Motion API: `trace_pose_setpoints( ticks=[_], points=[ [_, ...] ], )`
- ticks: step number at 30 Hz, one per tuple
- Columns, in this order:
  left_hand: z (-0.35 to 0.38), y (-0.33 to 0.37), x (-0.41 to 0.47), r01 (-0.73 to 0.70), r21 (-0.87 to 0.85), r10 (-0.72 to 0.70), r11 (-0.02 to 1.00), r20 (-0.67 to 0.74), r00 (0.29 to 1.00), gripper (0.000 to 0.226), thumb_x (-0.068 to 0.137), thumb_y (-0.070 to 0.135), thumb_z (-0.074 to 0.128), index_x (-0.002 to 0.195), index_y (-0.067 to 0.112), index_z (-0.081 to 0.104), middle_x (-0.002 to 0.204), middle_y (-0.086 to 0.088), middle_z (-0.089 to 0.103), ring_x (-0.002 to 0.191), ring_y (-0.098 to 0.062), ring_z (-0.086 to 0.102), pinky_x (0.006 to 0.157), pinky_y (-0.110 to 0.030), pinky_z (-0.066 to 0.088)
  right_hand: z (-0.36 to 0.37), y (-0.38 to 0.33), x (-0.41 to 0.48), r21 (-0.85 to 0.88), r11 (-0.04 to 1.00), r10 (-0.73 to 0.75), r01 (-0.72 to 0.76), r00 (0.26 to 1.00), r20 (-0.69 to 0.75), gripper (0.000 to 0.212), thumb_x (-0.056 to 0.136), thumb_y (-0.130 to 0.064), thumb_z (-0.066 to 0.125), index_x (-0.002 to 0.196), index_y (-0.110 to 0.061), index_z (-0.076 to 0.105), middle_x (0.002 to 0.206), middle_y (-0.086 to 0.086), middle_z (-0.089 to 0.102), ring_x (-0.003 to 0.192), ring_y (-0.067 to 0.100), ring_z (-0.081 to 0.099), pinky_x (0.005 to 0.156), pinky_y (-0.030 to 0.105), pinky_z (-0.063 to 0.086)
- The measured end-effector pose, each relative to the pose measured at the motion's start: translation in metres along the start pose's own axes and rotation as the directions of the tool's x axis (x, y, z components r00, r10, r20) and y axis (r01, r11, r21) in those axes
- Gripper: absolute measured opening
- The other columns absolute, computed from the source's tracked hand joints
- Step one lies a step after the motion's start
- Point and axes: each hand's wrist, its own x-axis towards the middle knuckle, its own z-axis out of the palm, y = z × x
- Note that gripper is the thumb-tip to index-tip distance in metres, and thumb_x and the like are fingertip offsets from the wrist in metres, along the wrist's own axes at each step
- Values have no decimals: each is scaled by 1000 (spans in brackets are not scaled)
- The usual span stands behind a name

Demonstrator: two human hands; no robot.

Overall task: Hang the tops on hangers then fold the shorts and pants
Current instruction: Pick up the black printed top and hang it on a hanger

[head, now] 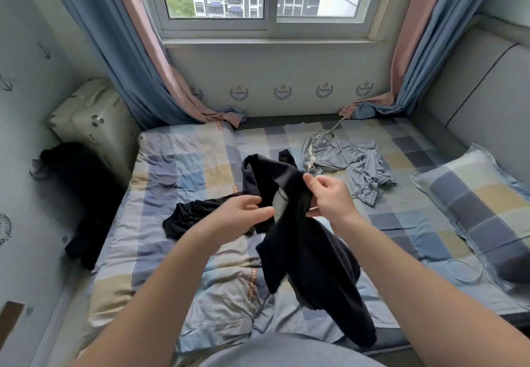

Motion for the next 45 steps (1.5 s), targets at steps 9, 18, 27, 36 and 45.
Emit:
trace_pose_setpoints(
  ticks=[9, 18, 27, 36, 45],
  points=[
    [46, -20, 22, -168, 130, 177, 977, -54, 983, 25, 91, 38, 66, 112, 23, 68, 106, 5, 75, 100, -15, 70, 94, -46, 54, 16, -64, -18, 334, 933, -182, 135, 977, 113, 24, 98, -30, 63, 82, -11, 63, 63, 9, 63, 54, 17, 66, 44, 24, 53],
    [8, -5, 21, -171, -502, -10, 848, -337, 942, 24, 106, 19, 46, 102, 16, 69, 89, -7, 76, 69, -16, 73, 51, -27, 55, 9, -30, -26, 122, 989, -102, 79, 974, 201, 11, 95, -24, 67, 106, -27, 69, 109, -2, 74, 104, 14, 70, 79, 29, 58],
    [1, 17, 11, -191, -730, -61, 656, -303, 951, 21, 104, 14, 40, 96, 2, 56, 63, -8, 72, 60, -22, 73, 51, -31, 57, 64, 42, -72, -162, 983, 12, 84, 856, 517, 42, 79, -35, 77, 116, -41, 58, 110, -16, 69, 108, 2, 64, 91, 25, 55],
    [-32, 9, 9, -293, -880, -187, 374, -381, 905, 20, 104, 14, 46, 91, 4, 56, 72, -11, 68, 60, -20, 70, 55, -31, 59, 23, 23, -31, -203, 978, -17, 44, 991, 133, 10, 93, -12, 68, 86, -12, 62, 70, 1, 59, 66, 15, 51, 60, 27, 42],
    [9, -12, 8, -254, -426, 198, 869, -171, 965, 42, 80, 29, 80, 117, 25, 62, 109, 5, 75, 100, -16, 73, 78, -31, 59, 7, -58, -27, 115, 990, 60, -87, 974, 217, 25, 103, -10, 51, 89, -1, 69, 74, 12, 70, 63, 20, 67, 59, 29, 57]
  ],
)
